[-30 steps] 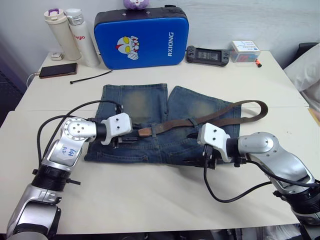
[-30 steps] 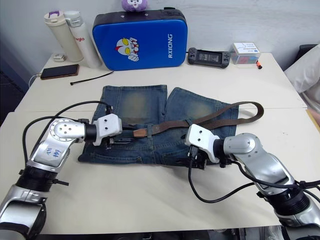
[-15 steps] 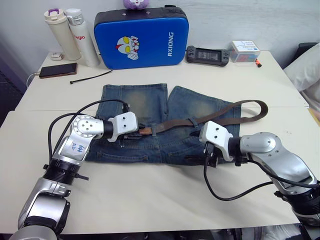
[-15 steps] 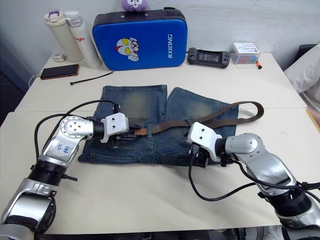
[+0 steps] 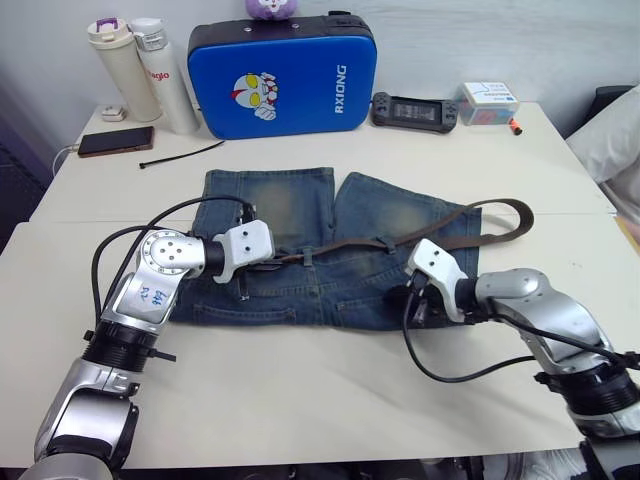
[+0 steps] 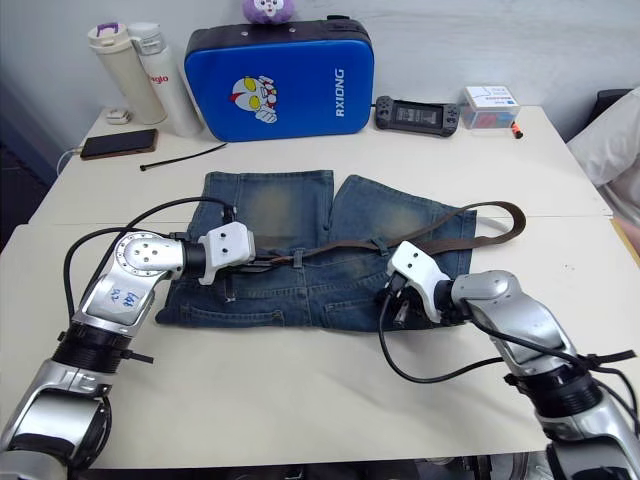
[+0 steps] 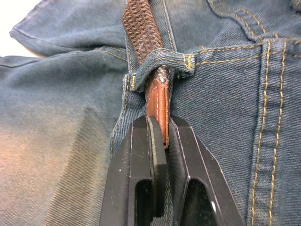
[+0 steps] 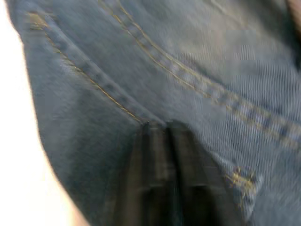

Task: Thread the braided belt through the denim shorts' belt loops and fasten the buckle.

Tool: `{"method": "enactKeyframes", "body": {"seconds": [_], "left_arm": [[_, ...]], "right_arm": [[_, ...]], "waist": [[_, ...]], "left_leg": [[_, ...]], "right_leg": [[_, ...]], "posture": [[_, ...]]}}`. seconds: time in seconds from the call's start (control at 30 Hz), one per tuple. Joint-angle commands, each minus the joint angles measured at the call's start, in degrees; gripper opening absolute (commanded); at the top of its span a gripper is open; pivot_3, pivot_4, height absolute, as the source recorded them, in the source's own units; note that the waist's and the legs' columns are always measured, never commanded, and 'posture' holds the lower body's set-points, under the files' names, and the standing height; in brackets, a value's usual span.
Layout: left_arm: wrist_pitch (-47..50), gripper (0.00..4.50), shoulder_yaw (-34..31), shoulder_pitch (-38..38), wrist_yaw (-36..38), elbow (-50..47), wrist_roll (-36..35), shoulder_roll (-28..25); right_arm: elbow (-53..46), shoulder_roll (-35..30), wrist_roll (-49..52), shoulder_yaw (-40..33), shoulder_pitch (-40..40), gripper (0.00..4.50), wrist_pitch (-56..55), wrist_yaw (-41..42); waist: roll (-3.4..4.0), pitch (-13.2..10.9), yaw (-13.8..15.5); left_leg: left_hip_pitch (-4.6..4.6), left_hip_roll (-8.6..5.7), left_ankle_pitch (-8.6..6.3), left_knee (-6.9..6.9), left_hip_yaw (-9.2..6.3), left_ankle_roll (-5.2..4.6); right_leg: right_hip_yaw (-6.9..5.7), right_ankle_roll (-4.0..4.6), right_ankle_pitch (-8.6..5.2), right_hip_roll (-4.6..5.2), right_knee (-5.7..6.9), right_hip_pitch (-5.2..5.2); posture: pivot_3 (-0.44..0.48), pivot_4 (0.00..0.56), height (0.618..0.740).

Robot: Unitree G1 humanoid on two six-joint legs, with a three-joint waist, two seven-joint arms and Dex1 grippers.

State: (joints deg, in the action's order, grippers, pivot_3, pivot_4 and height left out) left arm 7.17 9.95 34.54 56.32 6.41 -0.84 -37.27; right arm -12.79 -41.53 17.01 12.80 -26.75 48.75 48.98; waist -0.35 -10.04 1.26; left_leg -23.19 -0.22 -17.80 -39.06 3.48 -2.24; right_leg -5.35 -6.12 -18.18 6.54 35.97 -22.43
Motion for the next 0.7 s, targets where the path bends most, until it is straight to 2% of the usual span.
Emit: {"method": "enactKeyframes", "body": {"seconds": [0.03, 0.2, 0.37, 0.47, 0.53, 0.6, 0.67, 0.7], "left_arm": [[0.79, 0.0, -3.07, -0.79, 1.13, -3.47, -2.08, -2.5], [1.21, 0.0, -4.66, -2.3, 3.55, -4.47, -3.79, -6.7], [-1.04, 0.0, -5.37, -4.1, 3.7, -3.56, -2.88, -10.57], [-1.36, 0.0, -5.33, -4.41, 3.16, -2.89, -2.61, -11.4], [0.32, 0.0, -5.32, -4.25, 2.31, -3.99, -3.96, -9.9], [2.95, 0.9, -5.33, -4.07, 2.21, -5.86, -6.3, -8.16], [4.21, 1.51, -5.18, -4.14, 2.22, -7.21, -7.16, -7.41], [4.52, 2.05, -5.11, -4.17, 2.15, -7.52, -7.1, -7.31]], "right_arm": [[6.33, -0.05, -3.17, 1.42, 1.12, 0.05, 0.51, -2.06], [10.03, -1.07, -4.41, 2.82, 1.95, 0.05, -1.06, -1.32], [12.49, -1.28, -5.13, 3.66, 1.98, 0.05, -3.31, -1.17], [13.22, -1.29, -5.01, 3.86, 1.81, 0.05, -4.26, -1.13], [13.5, -1.12, -4.87, 3.92, 1.68, 0.05, -4.85, -1.18], [13.62, -0.9, -4.87, 4.05, 1.48, 0.0, -5.37, -1.23], [13.57, -0.78, -4.86, 4.17, 1.29, 0.0, -5.65, -1.17], [13.52, -0.69, -4.83, 4.18, 1.2, 0.0, -5.66, -1.18]], "waist": [[-0.07, 0.05, -0.07], [-0.19, 0.14, -0.2], [-0.2, 0.14, -0.63], [-0.19, 0.14, -1.18], [-0.19, 0.14, -1.36], [-0.19, 0.14, -1.33], [-0.23, 0.17, -1.26], [-0.26, 0.18, -1.21]], "left_leg": [[0.02, 0.01, 0.0, 0.0, 0.0, 0.0], [0.28, 0.03, 0.0, -0.02, -0.02, 0.01], [0.99, 0.1, -0.2, 0.1, -0.12, 0.11], [0.98, 0.15, -0.24, 0.12, -0.14, 0.17], [0.98, 0.15, -0.24, 0.16, -0.12, 0.17], [0.97, 0.15, -0.24, 0.16, -0.13, 0.17], [0.97, 0.15, -0.24, 0.15, -0.14, 0.17], [0.98, 0.14, -0.24, 0.15, -0.15, 0.17]], "right_leg": [[0.0, 0.0, 0.0, 0.0, 0.0, 0.03], [0.03, 0.0, 0.0, 0.07, -0.03, 0.29], [0.3, 0.02, -0.01, 0.17, -0.22, 1.0], [0.36, 0.04, -0.02, 0.16, -0.2, 0.95], [0.36, 0.04, -0.02, 0.16, -0.21, 0.94], [0.36, 0.04, -0.02, 0.16, -0.21, 0.94], [0.36, 0.04, -0.02, 0.16, -0.2, 0.95], [0.36, 0.04, -0.02, 0.19, -0.21, 0.97]], "posture": [[0.0, 0.15, 0.725], [0.0, 0.15, 0.725], [0.0, 0.15, 0.725], [0.0, 0.15, 0.725], [0.0, 0.15, 0.725], [0.0, 0.15, 0.725], [0.0, 0.15, 0.725], [0.0, 0.15, 0.725]]}}
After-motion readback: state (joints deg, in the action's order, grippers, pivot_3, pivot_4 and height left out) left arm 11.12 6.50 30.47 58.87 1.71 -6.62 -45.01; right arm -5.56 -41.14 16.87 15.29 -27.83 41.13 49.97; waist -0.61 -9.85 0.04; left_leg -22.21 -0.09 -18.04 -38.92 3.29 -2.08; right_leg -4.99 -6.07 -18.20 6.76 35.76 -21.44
